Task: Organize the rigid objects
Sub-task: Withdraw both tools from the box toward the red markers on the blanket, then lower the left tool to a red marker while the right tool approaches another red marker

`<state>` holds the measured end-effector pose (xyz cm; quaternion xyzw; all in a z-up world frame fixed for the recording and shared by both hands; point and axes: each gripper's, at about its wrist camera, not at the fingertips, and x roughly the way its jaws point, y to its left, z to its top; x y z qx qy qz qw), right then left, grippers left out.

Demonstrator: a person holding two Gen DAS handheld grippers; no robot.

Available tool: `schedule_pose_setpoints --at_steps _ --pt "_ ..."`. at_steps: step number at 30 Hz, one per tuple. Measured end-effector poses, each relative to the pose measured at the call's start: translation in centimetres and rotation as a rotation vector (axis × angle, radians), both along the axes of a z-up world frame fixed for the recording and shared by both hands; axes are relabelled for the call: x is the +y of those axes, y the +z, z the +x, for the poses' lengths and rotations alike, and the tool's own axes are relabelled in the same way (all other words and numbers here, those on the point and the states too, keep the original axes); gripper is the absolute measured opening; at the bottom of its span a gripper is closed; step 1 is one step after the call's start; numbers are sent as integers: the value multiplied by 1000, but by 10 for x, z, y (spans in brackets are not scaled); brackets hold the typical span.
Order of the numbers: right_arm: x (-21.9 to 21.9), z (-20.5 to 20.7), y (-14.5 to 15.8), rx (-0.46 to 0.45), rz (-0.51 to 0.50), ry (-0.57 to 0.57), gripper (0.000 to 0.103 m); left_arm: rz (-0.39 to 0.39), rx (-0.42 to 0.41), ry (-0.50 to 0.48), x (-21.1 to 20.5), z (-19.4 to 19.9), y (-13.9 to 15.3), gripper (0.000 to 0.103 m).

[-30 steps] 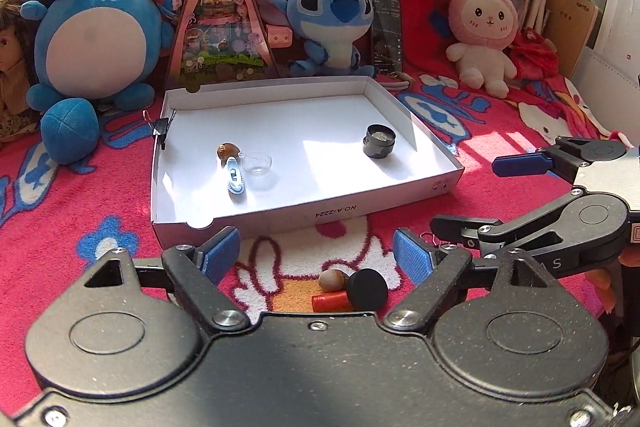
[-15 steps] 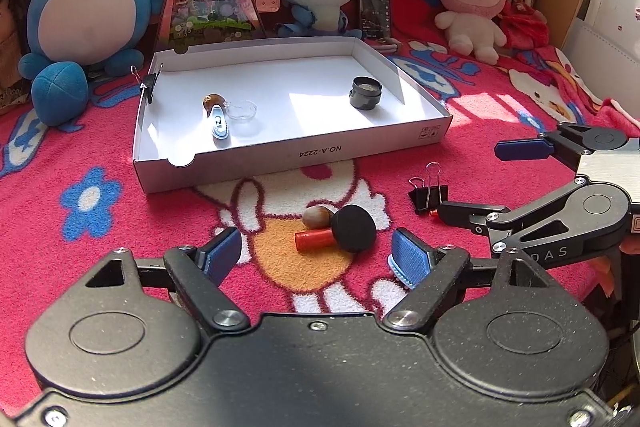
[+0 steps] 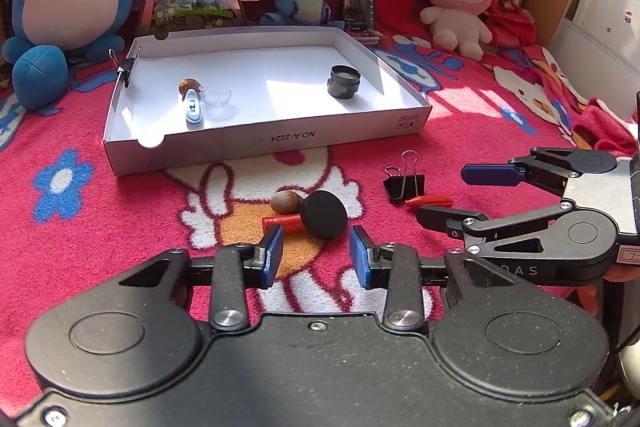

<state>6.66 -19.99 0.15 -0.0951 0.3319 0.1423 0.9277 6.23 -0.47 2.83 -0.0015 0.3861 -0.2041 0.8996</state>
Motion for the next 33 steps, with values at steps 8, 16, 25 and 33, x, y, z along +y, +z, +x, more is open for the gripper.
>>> schedule_pose_setpoints --at_steps 8,16,25,33 --pt "0 2 -6 32 45 -22 66 20 -21 -36 -21 4 -4 29" --pt "1 4 -7 27 67 -44 59 93 -106 -44 -39 8 -7 30" --pt "-13 2 -8 28 50 -91 60 97 -119 -38 -42 15 -8 38" --pt "-31 3 -9 16 32 -192 59 93 -118 -13 -29 8 -6 40"
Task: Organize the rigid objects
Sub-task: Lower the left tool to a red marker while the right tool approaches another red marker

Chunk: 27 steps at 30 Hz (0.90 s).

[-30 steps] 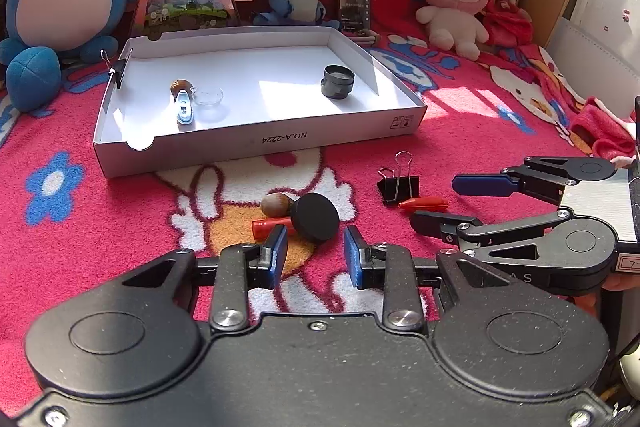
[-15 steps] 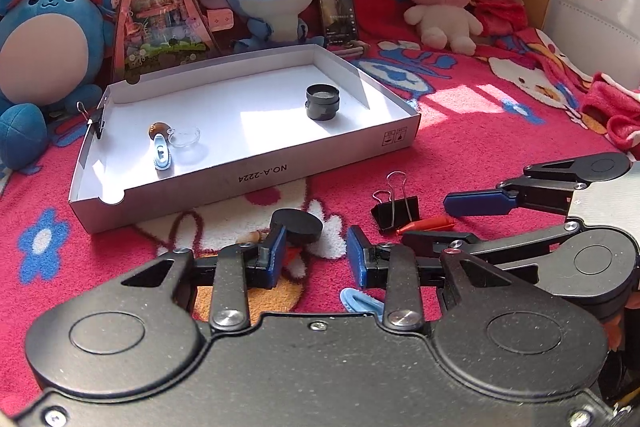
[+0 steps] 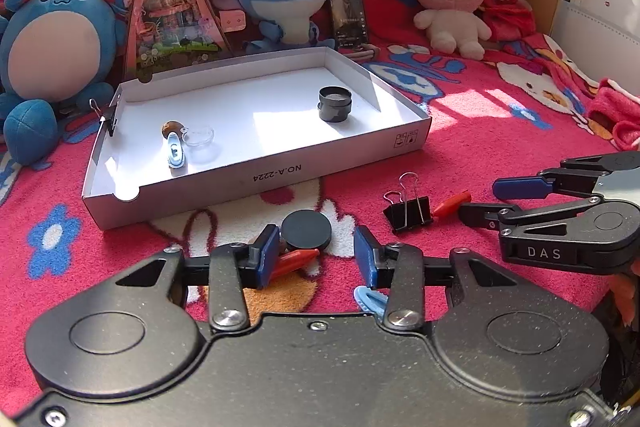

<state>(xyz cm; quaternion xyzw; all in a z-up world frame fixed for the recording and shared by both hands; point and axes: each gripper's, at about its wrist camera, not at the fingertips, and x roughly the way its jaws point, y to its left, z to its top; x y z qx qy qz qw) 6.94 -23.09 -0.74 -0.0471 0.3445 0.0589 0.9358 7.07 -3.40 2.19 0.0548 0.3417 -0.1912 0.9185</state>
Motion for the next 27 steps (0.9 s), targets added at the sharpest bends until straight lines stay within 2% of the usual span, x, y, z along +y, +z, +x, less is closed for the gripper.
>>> schedule_pose_setpoints --at_steps 5,8,12,16,19,22,24,27 --pt "-8 -4 2 -26 43 -37 60 -8 11 47 16 -4 0 41" --pt "-5 -9 2 -52 74 -15 64 -14 19 66 21 -4 -3 42" --pt "5 -8 1 -65 62 -11 70 -29 40 99 21 -1 -9 42" --pt "12 -9 -4 -87 95 -65 74 -88 66 176 25 2 -13 44" --pt "20 -11 -8 -110 83 -89 74 -118 63 223 24 3 -15 44" --pt "25 -10 -12 -123 80 -120 76 -120 59 240 20 4 -18 44" --pt "25 -10 -13 -140 86 -156 82 -118 52 244 17 4 -19 44" --pt "27 -10 -15 -147 86 -173 82 -110 42 246 14 4 -20 44"
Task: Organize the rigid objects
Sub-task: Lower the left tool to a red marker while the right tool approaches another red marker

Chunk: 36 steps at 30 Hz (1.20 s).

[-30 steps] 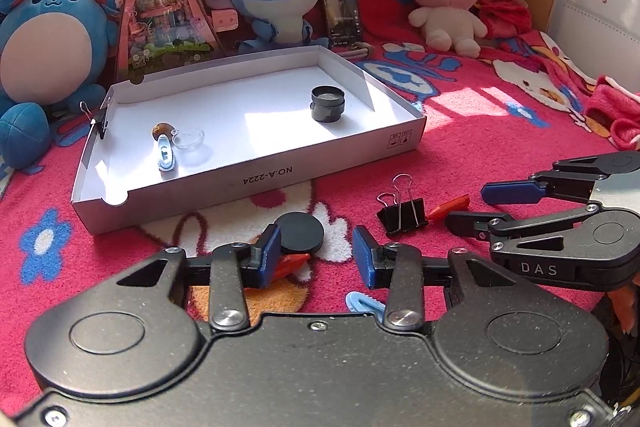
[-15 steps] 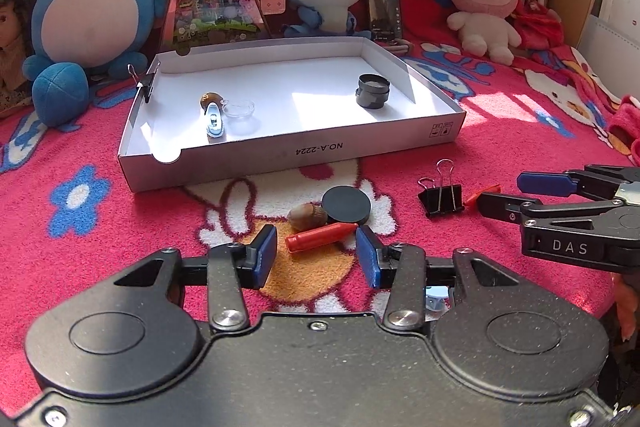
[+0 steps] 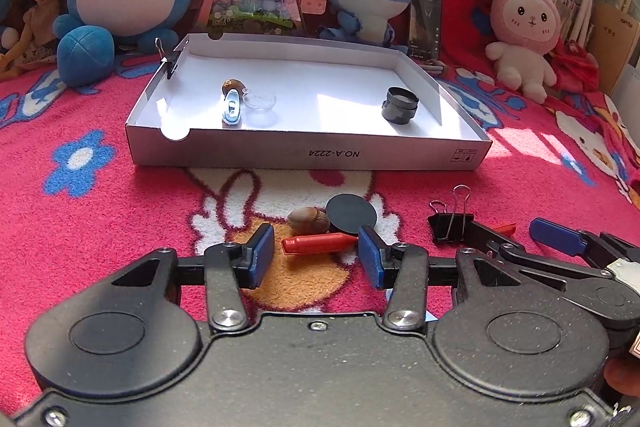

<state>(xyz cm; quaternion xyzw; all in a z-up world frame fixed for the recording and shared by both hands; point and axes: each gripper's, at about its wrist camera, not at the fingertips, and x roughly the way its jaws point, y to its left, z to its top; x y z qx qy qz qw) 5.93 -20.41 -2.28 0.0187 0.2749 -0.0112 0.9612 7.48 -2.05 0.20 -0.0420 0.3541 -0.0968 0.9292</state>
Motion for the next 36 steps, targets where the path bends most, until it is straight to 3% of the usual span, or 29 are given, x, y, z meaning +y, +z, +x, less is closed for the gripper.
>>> schedule_pose_setpoints --at_steps 4,8,11,15,18,21,33,34,36 --pt "5 -4 -2 -22 -24 -9 82 38 -24 -19 -5 -3 -2 43" --pt "7 -7 -4 -27 -44 8 81 79 -57 -49 -9 -8 -2 26" --pt "6 -8 -5 -15 -46 49 71 84 -71 -71 -8 -13 0 21" --pt "6 -9 -2 -17 -72 95 51 93 -70 -107 -5 -18 2 21" --pt "4 -9 -1 -17 -76 111 50 117 -71 -116 1 -23 3 22" --pt "2 -9 -2 -15 -74 113 50 134 -69 -108 9 -27 4 32" --pt "-1 -8 -1 -8 -66 106 50 163 -63 -4 37 -12 1 42" --pt "-2 -8 -1 -8 -65 104 50 154 -66 -7 38 -13 2 45" --pt "-3 -7 -1 -5 -61 102 50 127 -75 -24 37 -16 4 64"
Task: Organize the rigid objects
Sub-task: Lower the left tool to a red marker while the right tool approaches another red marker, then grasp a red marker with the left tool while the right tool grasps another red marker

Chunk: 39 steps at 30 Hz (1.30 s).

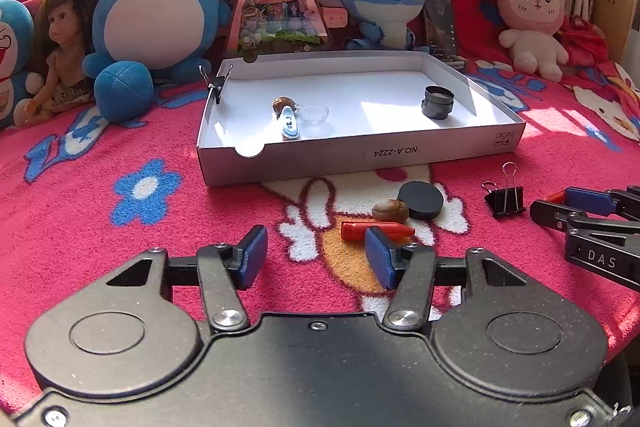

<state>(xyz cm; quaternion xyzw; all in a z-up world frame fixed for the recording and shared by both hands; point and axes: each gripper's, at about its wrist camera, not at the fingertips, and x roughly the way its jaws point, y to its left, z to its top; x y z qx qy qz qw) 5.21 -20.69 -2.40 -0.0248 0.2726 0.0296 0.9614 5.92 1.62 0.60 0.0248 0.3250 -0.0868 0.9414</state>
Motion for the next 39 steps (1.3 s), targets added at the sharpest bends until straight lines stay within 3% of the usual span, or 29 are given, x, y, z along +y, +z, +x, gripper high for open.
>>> schedule_pose_setpoints --at_steps 3,7,10,13,17,27,39 --pt "0 1 0 0 -2 1 50 -14 -20 -45 -9 -5 1 74" --pt "1 0 -1 -1 -7 -1 50 -2 -16 -39 -24 -2 -4 74" --pt "1 0 -1 -1 -6 -1 50 -50 11 -11 -27 2 -10 74" --pt "1 0 -1 -2 -7 0 50 -33 -18 -2 -30 0 -14 71" --pt "1 0 -1 -2 -3 -1 50 -7 -47 4 -30 -4 -14 43" --pt "-5 4 7 -4 41 -21 49 -14 -93 23 -17 -2 9 42" --pt "-9 17 28 -32 83 -28 49 -48 -88 41 -4 17 30 42"
